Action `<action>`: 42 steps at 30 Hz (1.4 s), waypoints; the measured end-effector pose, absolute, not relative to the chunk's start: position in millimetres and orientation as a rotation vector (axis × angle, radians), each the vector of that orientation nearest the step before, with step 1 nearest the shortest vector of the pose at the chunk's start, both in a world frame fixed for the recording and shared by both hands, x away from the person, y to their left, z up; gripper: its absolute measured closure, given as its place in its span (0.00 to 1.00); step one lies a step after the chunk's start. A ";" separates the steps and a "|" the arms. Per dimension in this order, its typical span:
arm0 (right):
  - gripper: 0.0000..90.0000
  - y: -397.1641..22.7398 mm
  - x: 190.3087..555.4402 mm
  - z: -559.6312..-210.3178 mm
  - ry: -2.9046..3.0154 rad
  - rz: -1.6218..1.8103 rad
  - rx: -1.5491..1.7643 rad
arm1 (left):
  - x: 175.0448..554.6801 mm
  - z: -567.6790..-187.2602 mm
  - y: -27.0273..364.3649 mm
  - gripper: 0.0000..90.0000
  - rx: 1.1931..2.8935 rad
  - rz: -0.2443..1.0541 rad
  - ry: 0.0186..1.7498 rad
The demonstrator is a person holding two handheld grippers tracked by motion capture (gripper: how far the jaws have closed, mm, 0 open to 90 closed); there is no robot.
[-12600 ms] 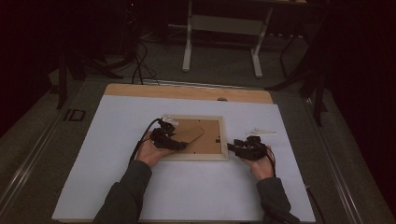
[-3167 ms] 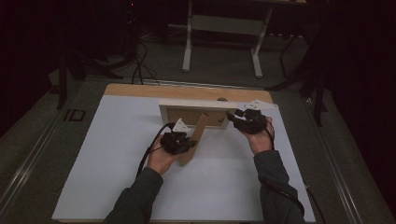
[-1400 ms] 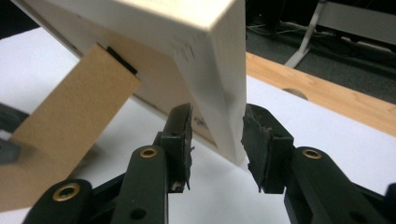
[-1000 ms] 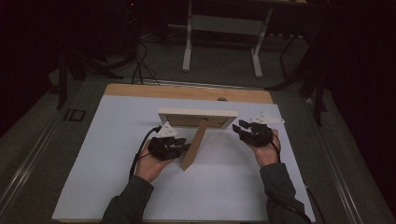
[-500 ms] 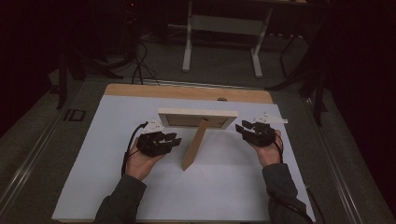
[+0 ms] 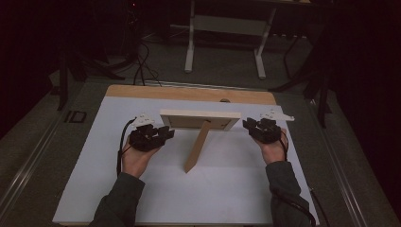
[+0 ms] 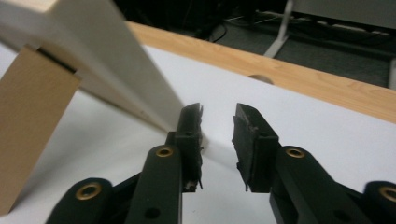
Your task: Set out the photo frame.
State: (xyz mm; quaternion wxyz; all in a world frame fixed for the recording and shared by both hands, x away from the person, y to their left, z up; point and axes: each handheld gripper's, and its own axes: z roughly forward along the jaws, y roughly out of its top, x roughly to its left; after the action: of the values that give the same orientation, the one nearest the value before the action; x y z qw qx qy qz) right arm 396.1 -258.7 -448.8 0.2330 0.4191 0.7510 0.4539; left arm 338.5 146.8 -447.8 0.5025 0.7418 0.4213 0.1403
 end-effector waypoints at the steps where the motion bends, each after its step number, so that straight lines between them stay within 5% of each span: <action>1: 0.82 -259.1 396.6 -448.8 2.052 1.246 1.162 | 339.4 -447.5 147.5 0.77 1.789 0.348 1.025; 8: 0.99 -255.6 399.8 -446.0 2.004 1.293 1.195 | 343.3 -443.4 146.4 0.83 1.789 0.396 1.041; 16: 1.00 -244.3 404.0 -434.9 2.011 1.320 1.153 | 346.7 -439.7 137.5 1.00 1.787 0.434 1.024; 42: 1.00 -233.4 418.3 -422.8 2.051 1.416 1.141 | 365.9 -435.5 112.1 1.00 1.816 0.438 1.037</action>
State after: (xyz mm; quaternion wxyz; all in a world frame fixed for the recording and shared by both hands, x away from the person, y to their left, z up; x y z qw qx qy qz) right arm 418.3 -233.4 -422.8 0.1989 0.4080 0.7333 0.5063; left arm 365.9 112.1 -435.5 0.4817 0.7448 0.4253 0.1798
